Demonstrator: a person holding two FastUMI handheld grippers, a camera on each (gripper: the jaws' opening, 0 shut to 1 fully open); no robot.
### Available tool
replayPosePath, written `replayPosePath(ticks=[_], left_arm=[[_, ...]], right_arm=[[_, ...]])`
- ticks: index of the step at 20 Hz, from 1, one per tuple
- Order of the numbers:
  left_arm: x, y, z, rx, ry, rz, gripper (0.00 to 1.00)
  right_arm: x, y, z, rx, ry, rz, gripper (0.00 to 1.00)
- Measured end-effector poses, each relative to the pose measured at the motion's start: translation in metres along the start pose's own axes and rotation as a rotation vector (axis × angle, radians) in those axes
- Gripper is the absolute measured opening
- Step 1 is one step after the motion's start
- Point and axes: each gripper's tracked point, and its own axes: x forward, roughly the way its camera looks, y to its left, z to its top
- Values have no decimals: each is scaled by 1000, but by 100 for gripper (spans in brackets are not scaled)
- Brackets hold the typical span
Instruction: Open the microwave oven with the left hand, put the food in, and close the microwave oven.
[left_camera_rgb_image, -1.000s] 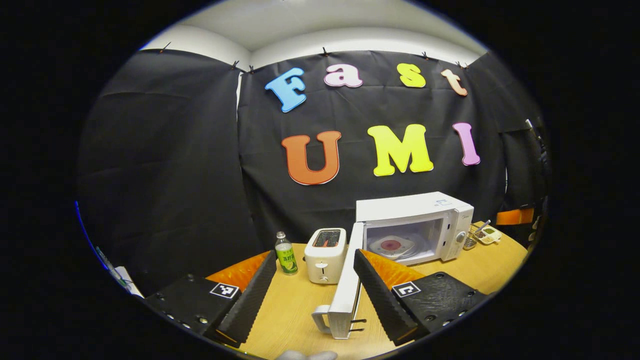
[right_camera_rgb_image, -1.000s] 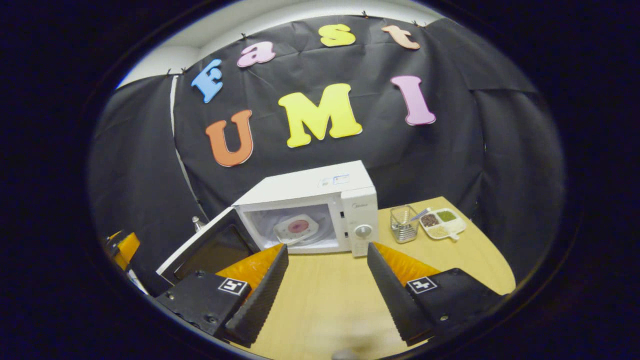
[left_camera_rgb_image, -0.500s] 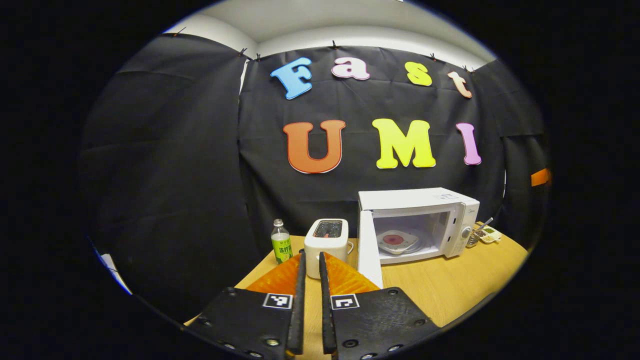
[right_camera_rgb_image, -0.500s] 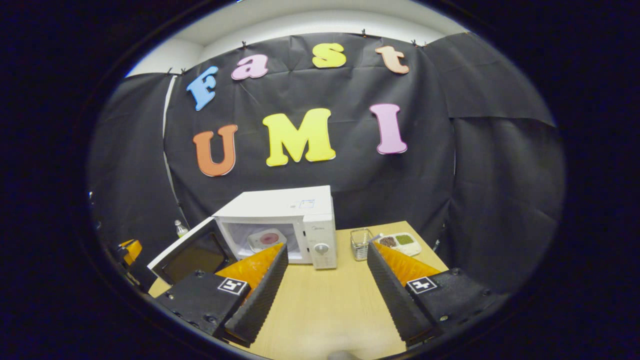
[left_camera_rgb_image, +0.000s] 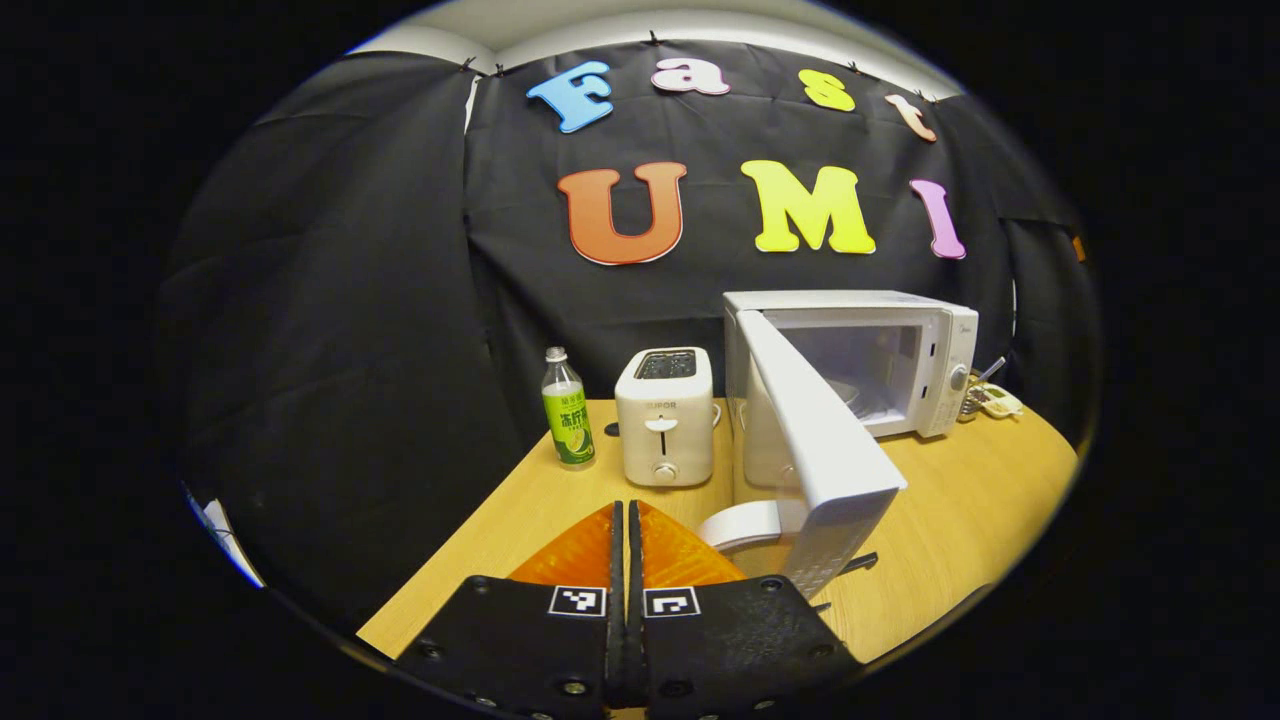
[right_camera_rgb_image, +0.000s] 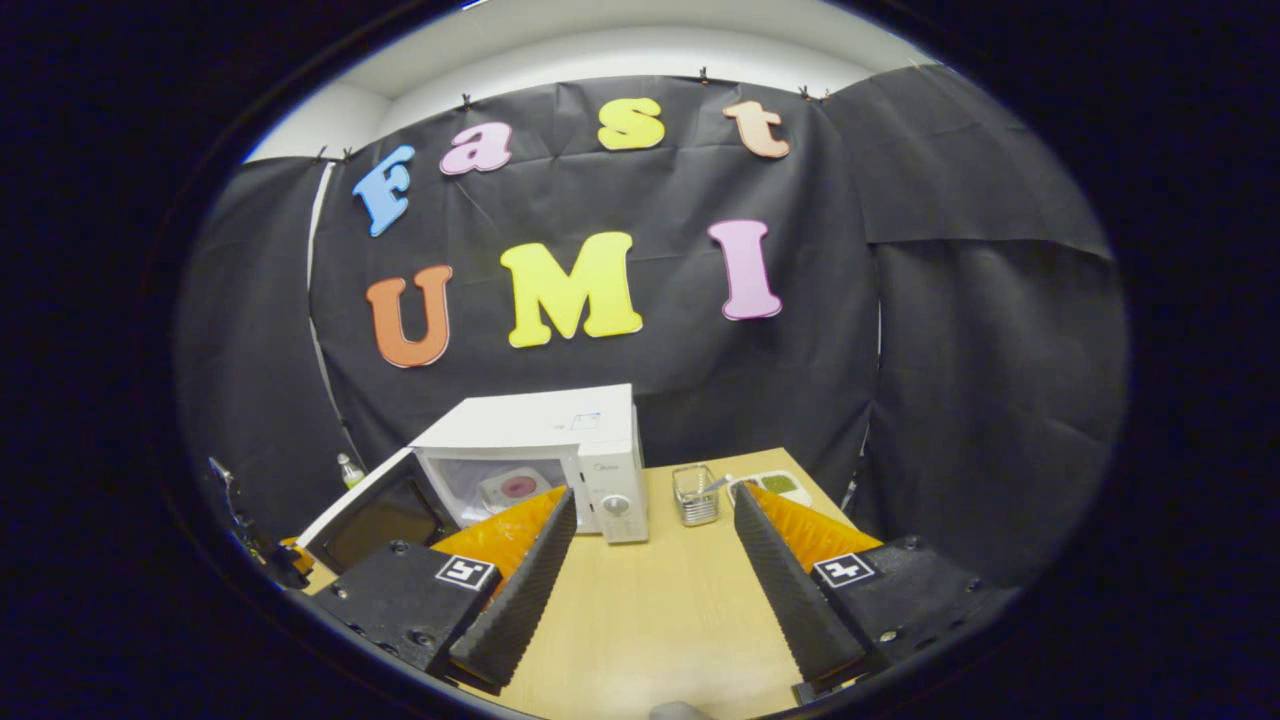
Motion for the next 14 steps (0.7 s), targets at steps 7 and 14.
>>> replayPosePath(ticks=[7, 14], left_arm=[[-8, -53, 5, -2, -31, -105, 0], [-18, -134, 10, 21, -38, -224, 0]], right_arm=[[-7, 8, 7, -1, 1, 40, 92], [-13, -8, 16, 23, -2, 52, 100]])
